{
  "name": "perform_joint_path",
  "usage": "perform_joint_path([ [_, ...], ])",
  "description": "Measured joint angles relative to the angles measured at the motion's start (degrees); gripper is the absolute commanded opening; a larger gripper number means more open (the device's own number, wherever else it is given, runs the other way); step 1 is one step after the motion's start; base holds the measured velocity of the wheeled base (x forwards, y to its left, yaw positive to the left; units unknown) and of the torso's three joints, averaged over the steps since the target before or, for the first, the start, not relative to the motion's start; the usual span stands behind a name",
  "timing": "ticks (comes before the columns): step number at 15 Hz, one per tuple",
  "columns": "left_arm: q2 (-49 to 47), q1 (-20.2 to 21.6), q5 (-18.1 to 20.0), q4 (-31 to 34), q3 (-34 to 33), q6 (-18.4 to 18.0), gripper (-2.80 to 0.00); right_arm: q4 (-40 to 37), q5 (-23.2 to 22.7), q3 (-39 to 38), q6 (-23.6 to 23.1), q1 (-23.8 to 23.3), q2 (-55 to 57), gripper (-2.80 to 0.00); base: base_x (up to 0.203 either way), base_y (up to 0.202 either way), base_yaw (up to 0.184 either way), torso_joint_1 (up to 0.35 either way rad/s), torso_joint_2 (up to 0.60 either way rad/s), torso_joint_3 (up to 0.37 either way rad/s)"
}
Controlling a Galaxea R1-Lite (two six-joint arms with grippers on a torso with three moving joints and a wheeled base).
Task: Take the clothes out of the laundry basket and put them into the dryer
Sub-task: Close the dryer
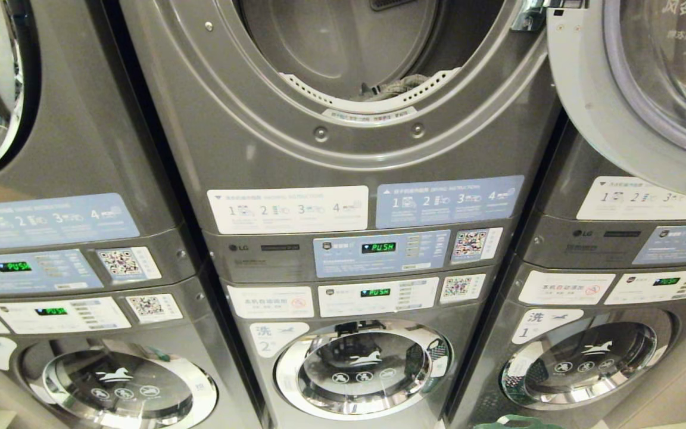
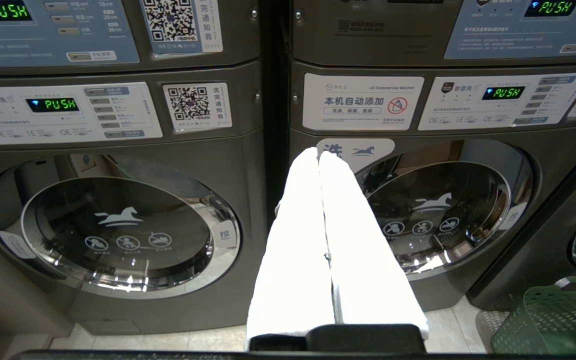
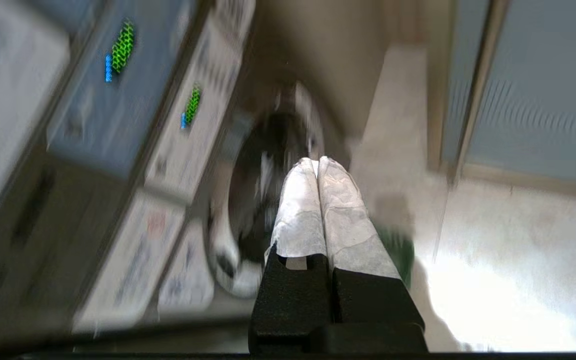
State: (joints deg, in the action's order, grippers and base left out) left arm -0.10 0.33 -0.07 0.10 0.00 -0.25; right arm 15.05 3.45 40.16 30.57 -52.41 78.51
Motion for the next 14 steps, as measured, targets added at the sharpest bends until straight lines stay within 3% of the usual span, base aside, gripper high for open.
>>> perform_joint_path([
  [2,0.0,0.0,0.0,0.0,0.0,-0.02,-2.8,12.01,-9.28,-0.53,-3.37,-9.94,1.56,-2.8,0.0,0.0,0.0,0.0,0.0,0.0],
  [4,0.0,0.0,0.0,-0.02,0.0,-0.02,-2.8,26.26,-20.3,-0.32,-3.25,-14.17,3.17,-2.8,0.0,0.0,0.0,0.0,0.0,0.0],
  [7,0.0,0.0,0.0,0.0,0.0,-0.02,-2.8,43.78,-36.25,3.64,1.88,-18.43,8.82,-2.8,0.0,0.0,0.0,0.0,0.0,0.0],
  [10,0.0,0.0,0.0,0.0,0.0,0.01,-2.8,53.17,-40.65,12.12,3.94,-19.54,16.53,-2.8,0.0,0.0,0.0,0.0,0.0,0.0],
  [14,0.0,0.0,0.0,0.0,0.0,-0.01,-2.8,57.46,-44.26,23.92,4.9,-21.6,26.46,-2.8,0.0,0.0,0.0,0.0,0.0,0.0],
])
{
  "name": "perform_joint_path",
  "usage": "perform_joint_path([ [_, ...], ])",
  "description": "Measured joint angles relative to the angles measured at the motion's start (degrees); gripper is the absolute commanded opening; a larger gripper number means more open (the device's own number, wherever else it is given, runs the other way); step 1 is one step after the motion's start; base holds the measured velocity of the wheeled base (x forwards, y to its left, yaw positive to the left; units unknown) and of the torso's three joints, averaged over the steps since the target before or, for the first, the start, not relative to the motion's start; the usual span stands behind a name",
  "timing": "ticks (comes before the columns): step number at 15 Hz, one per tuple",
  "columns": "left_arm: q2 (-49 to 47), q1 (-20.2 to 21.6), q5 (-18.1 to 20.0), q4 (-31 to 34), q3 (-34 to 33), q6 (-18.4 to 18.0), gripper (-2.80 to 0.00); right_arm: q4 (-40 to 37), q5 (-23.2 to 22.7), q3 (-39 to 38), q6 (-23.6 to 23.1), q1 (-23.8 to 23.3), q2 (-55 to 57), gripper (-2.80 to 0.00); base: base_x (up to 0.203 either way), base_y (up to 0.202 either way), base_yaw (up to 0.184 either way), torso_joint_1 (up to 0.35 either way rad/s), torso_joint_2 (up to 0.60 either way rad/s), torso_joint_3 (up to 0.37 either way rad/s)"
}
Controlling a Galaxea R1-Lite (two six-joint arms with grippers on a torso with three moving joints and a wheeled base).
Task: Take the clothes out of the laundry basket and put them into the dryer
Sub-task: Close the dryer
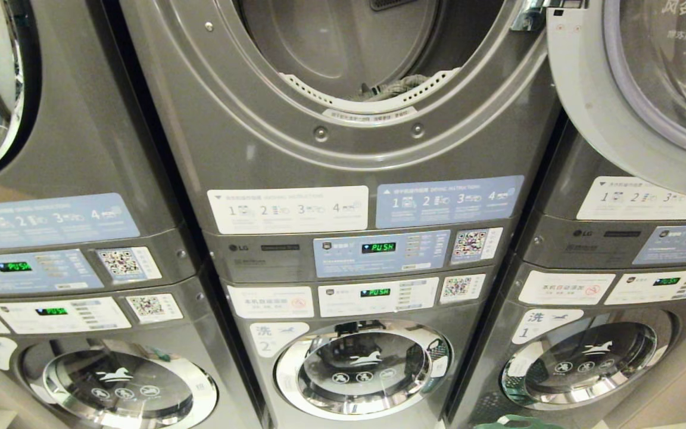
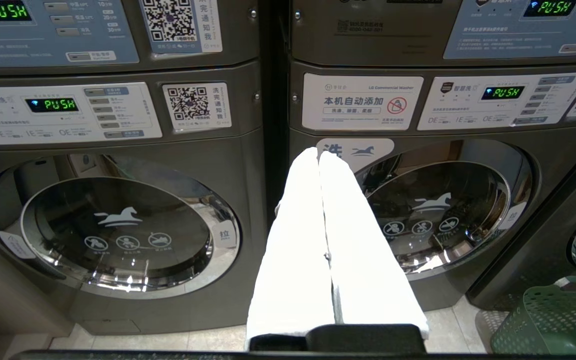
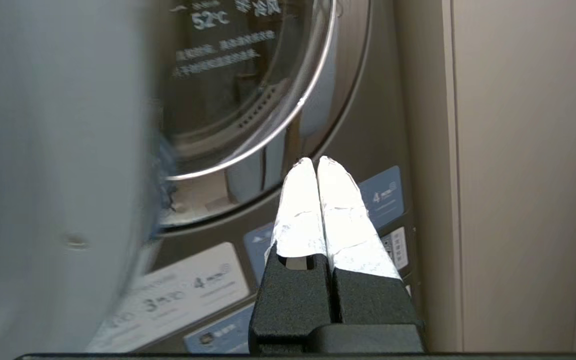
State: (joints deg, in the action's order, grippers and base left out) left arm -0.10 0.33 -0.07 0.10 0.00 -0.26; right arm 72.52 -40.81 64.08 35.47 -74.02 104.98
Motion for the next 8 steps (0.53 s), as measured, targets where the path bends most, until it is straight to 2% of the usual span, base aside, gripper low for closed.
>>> perform_joint_path([
  [2,0.0,0.0,0.0,0.0,0.0,0.0,-2.8,2.88,-4.02,3.02,4.25,-1.49,3.5,-2.8,0.0,0.0,0.0,0.0,0.0,0.0],
  [6,0.0,0.0,0.0,0.0,0.0,-0.01,-2.8,14.25,-12.35,7.3,18.42,-2.08,8.88,-2.8,0.0,0.0,0.0,0.0,0.0,0.0],
  [8,0.0,0.0,0.0,0.0,0.0,-0.01,-2.8,14.66,-13.81,12.08,20.69,-2.11,11.61,-2.8,0.0,0.0,0.0,0.0,0.0,0.0],
])
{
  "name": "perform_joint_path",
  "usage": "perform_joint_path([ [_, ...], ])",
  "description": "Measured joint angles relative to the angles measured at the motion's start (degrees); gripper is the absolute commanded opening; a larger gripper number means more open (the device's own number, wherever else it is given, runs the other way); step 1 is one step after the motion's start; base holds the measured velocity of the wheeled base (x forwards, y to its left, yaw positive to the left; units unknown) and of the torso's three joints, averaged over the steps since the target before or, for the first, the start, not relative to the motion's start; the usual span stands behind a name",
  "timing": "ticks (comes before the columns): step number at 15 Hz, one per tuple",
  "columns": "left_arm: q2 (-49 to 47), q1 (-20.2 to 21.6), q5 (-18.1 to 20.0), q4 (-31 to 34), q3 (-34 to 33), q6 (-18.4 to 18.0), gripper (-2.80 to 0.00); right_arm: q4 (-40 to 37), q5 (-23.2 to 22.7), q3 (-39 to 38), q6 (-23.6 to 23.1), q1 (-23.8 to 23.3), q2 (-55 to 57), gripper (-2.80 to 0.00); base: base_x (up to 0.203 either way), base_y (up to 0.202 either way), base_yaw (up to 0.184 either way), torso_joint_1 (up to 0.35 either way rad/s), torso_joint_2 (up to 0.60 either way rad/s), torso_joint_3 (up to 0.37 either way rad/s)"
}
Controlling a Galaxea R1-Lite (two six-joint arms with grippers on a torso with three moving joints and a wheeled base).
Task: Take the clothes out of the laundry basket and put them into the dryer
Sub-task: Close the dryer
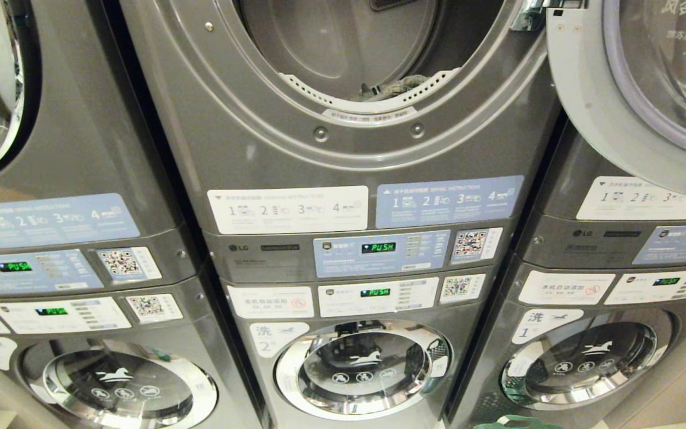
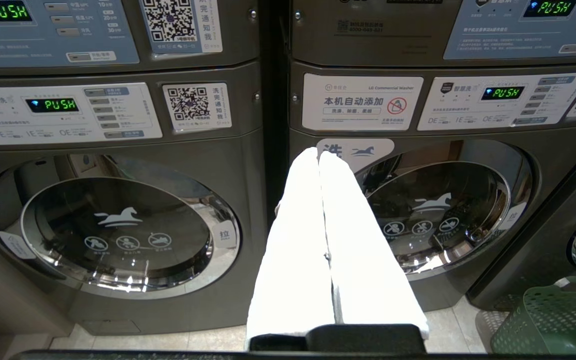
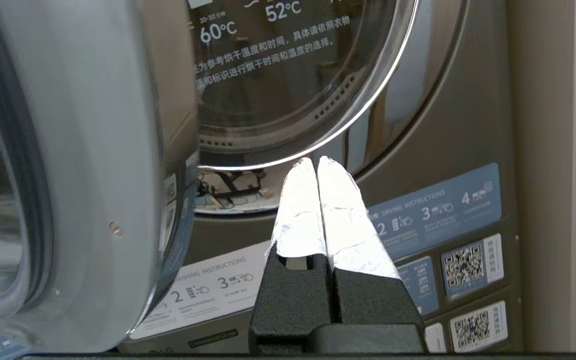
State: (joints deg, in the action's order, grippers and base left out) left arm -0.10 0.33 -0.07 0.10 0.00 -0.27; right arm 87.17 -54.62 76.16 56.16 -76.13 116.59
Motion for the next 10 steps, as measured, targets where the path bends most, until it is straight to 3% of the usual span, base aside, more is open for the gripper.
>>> perform_joint_path([
  [6,0.0,0.0,0.0,0.0,0.0,0.0,-2.8,0.04,-1.01,14.1,7.79,0.54,7.31,-2.8,0.0,0.0,0.0,0.0,0.0,0.0],
  [10,0.0,0.0,0.0,0.0,0.0,0.0,-2.8,0.02,-3.48,22.54,12.02,3.44,10.22,-2.8,0.0,0.0,0.0,0.0,0.0,0.0],
])
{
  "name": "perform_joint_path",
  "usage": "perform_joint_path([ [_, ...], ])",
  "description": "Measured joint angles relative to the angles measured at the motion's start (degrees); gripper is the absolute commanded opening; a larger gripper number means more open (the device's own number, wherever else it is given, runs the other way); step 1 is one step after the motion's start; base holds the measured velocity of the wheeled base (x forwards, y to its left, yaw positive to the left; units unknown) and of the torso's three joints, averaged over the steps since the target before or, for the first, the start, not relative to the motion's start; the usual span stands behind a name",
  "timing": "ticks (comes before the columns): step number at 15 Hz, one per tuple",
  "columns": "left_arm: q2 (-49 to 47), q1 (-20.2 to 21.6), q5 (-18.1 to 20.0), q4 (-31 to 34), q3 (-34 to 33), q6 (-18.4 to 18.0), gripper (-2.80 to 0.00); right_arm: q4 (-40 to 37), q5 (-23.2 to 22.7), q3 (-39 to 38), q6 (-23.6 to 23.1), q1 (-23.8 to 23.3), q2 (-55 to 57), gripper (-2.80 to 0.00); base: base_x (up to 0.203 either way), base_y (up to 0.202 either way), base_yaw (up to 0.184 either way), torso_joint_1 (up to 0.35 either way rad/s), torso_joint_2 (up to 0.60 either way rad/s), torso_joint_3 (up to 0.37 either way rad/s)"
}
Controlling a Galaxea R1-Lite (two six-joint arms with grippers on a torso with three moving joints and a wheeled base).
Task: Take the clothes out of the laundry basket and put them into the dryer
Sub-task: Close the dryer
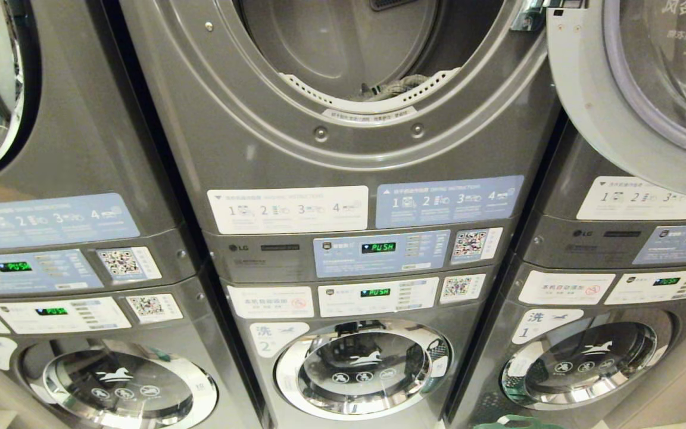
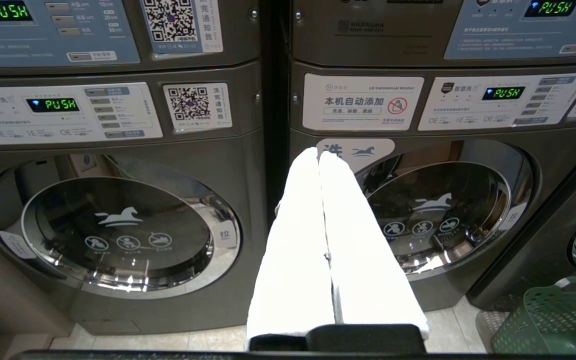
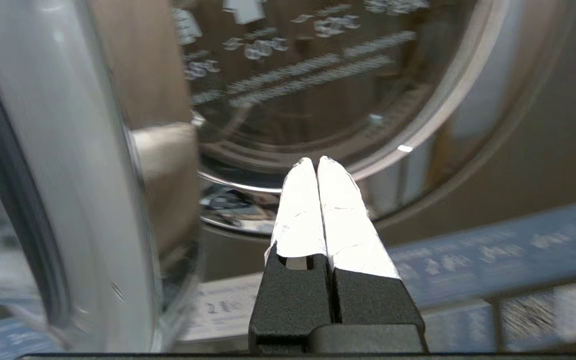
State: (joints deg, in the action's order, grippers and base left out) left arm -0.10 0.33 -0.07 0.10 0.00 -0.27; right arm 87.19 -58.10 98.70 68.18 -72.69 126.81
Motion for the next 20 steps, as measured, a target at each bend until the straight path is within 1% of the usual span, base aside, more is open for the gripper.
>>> perform_joint_path([
  [1,0.0,0.0,0.0,0.0,0.0,0.01,-2.8,0.02,-0.06,1.34,0.72,1.31,0.38,-2.8,0.0,0.0,0.0,0.0,0.0,0.0],
  [4,0.0,0.0,0.0,-0.01,0.0,0.0,-2.8,-0.01,-0.27,2.69,0.89,4.82,0.81,-2.8,0.0,0.0,0.0,0.0,0.0,0.0],
  [8,0.0,0.0,-0.01,0.0,0.0,0.0,-2.8,-0.12,-0.27,1.88,0.92,6.19,-0.2,-2.8,0.0,0.0,0.0,0.0,0.0,0.0],
  [17,0.0,0.0,0.0,0.0,0.0,0.01,-2.8,-0.31,-0.27,-11.17,0.54,5.35,-10.36,-2.8,0.0,0.0,0.0,0.0,0.0,0.0],
  [20,0.0,0.0,-0.02,0.0,0.0,0.0,-2.8,-0.31,-0.27,-13.24,-0.09,5.37,-12.2,-2.8,0.0,0.0,0.0,0.0,0.0,0.0],
])
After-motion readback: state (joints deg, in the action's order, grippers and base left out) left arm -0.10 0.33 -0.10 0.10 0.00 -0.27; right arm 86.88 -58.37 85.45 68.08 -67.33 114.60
